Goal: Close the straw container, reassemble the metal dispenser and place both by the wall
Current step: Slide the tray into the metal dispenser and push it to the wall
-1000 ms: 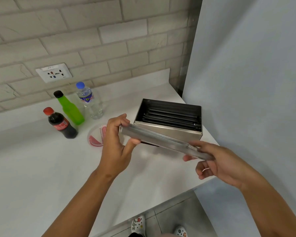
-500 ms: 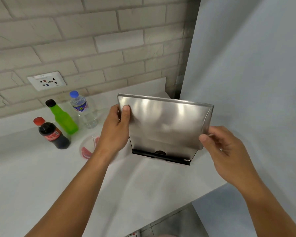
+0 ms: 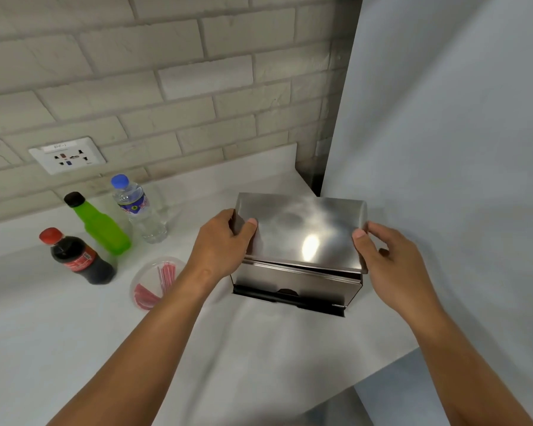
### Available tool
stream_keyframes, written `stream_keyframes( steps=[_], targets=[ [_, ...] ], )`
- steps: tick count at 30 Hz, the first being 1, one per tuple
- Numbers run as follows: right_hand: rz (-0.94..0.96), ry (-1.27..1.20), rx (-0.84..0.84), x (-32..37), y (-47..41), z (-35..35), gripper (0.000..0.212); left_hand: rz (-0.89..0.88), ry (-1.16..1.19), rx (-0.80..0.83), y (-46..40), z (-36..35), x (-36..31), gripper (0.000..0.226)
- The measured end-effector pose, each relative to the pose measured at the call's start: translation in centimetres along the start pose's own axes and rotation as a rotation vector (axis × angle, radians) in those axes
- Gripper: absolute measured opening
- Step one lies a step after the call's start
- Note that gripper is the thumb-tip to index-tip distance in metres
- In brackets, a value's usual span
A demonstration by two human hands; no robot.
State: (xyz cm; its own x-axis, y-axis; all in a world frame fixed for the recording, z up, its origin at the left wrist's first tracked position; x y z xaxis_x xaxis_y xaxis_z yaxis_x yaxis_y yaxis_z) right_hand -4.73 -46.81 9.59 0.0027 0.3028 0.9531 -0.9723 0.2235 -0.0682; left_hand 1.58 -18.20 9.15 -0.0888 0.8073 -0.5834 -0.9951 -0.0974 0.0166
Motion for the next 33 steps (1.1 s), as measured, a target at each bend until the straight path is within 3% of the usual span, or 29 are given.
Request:
stream_keyframes(
  steps=[6, 23, 33],
  targets=[
    [-0.061, 0.085, 0.052, -1.4, -0.8, -0.6, 0.043, -0.004, -0.103, 0.055, -1.5, -0.4, -0.3, 0.034],
    [-0.103, 0.015, 0.097, -2.8, -1.5, -1.3, 0.032, 0.034, -0.259, 0.078, -2.6, -1.6, 0.0, 0.048],
    [-0.099, -0.020, 0.137, -3.7, -1.3, -1.3, 0.022, -0.013, -0.148, 0.042, -1.5, -2.6, 0.8, 0.045]
  ],
)
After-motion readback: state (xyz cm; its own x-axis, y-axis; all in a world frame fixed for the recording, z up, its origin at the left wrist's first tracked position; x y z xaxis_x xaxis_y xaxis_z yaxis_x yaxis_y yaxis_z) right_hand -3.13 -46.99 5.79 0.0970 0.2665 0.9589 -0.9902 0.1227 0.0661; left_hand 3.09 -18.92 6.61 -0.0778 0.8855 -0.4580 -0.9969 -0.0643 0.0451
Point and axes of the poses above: each hand's wrist, its own y-axis away from the middle knuckle, its own z-axis out of the back of the hand, x = y × z, the point moved 2 cm from there along -y, towards the middle knuckle, and after that the axes turned 14 degrees about -y, right-handed, at the moved point
